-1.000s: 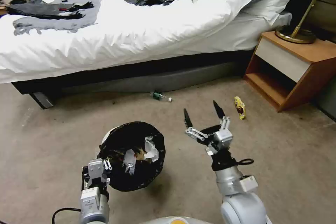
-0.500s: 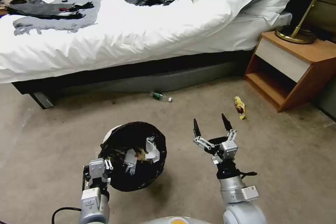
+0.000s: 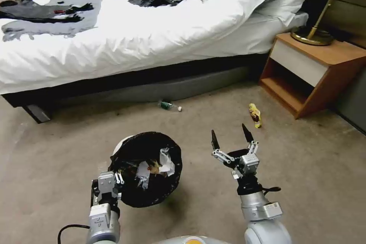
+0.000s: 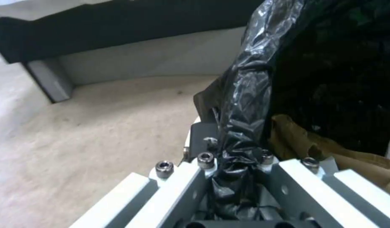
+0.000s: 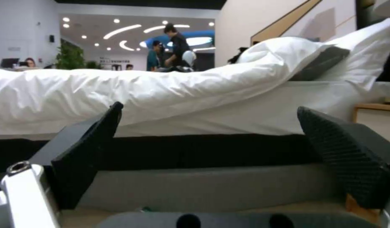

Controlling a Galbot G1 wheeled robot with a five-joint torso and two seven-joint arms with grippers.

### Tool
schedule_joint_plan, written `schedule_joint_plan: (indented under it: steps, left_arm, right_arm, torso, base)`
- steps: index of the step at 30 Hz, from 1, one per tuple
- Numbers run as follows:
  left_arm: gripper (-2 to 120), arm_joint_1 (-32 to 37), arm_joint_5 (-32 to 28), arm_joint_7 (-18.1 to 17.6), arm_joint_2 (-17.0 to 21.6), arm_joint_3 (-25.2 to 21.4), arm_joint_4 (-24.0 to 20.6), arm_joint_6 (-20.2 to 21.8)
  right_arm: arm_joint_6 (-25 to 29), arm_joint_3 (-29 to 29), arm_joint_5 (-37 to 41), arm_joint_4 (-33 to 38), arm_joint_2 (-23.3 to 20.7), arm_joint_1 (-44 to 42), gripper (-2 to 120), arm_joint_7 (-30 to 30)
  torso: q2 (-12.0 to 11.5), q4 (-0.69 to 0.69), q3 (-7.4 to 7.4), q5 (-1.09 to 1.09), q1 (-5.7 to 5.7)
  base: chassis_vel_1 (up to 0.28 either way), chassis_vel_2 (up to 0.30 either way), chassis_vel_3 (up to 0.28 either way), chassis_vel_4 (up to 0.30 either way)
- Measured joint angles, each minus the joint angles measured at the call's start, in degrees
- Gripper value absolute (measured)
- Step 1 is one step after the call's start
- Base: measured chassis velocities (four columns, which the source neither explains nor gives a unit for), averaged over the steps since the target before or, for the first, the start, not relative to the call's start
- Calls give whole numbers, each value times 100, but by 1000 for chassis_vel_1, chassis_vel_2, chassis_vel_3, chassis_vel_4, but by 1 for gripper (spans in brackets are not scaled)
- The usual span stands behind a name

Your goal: Pick up the trash bin, then pick up the garbage from the floor and place it into the trash bin.

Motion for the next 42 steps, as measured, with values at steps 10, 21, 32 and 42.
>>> schedule_joint_plan:
  steps: [10, 21, 32, 42]
  left_arm:
    - [0, -22, -3, 0, 8, 1, 7, 15]
    - [0, -50, -63, 2, 13, 17, -2, -49]
    - [0, -98, -167, -17, 17, 17, -2, -66]
    - [0, -112, -211, -39, 16, 3, 5, -72]
  right_arm:
    - [-62, -24, 6, 77, -12, 28, 100, -14]
    - [-121, -34, 17, 129, -29, 56, 100, -46]
    - [-119, -32, 17, 137, -32, 76, 100, -103]
    - [-119, -37, 5, 118, -22, 77, 100, -170]
  torso:
    - [0, 0, 0, 0, 0]
    - [0, -2, 0, 0, 0]
    - [0, 1, 0, 0, 0]
    - [0, 0, 0, 0, 0]
  base:
    - [-100, -104, -115, -102]
    - [-114, -134, -143, -116]
    - [-25, -33, -38, -18]
    - [0, 0, 0, 0]
